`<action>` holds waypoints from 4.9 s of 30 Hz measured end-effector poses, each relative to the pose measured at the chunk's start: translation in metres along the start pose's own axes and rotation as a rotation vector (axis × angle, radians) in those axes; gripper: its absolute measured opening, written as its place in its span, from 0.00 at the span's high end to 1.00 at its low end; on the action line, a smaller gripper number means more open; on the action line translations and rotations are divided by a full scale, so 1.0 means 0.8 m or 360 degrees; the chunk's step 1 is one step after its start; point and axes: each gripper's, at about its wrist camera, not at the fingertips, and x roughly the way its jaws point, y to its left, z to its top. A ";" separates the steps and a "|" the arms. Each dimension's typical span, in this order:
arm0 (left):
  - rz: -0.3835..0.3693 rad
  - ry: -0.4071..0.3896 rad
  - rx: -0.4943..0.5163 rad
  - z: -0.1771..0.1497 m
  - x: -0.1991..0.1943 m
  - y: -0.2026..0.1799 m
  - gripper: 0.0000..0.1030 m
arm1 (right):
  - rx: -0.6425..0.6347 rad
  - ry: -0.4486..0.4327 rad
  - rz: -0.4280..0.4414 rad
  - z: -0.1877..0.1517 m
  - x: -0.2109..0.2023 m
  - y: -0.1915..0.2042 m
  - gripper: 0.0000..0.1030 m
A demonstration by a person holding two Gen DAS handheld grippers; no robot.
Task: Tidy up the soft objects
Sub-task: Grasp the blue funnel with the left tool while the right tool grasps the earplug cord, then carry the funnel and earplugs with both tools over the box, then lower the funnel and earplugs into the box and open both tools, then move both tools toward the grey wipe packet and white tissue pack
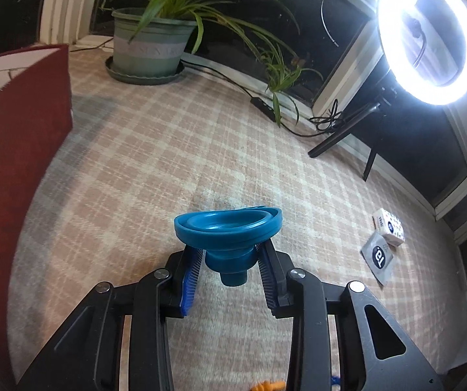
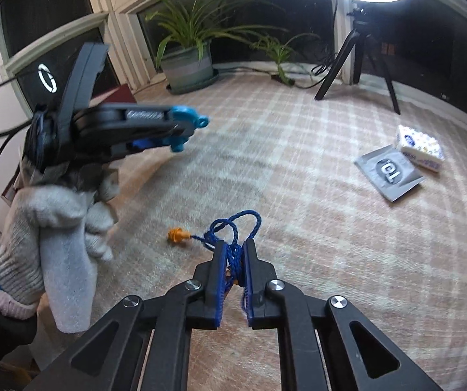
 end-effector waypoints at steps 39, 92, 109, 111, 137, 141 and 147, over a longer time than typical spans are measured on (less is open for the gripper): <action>-0.0085 -0.0395 0.0052 0.024 -0.274 0.083 0.69 | -0.0516 -0.0491 0.0290 0.229 -0.175 0.172 0.92; 0.0171 -0.0109 -0.0114 0.044 -0.241 0.248 0.64 | -0.0627 0.0180 0.0505 0.309 0.141 0.375 0.91; 0.0254 -0.0183 -0.0151 0.046 -0.269 0.250 0.39 | -0.0434 0.0146 0.0590 0.305 0.122 0.338 0.47; 0.0258 -0.0204 -0.0151 0.046 -0.276 0.247 0.39 | -0.0406 0.0130 0.0604 0.302 0.114 0.325 0.46; 0.0088 -0.0244 0.0003 -0.015 -0.256 0.037 0.39 | 0.0056 0.0019 0.0334 0.119 -0.050 -0.073 0.43; 0.0034 -0.0210 0.0011 -0.034 -0.230 -0.008 0.39 | 0.0073 0.0064 0.0282 0.100 -0.053 -0.146 0.43; -0.0019 -0.0146 0.0013 -0.057 -0.192 -0.069 0.39 | 0.0105 0.0128 0.0317 0.091 -0.040 -0.224 0.43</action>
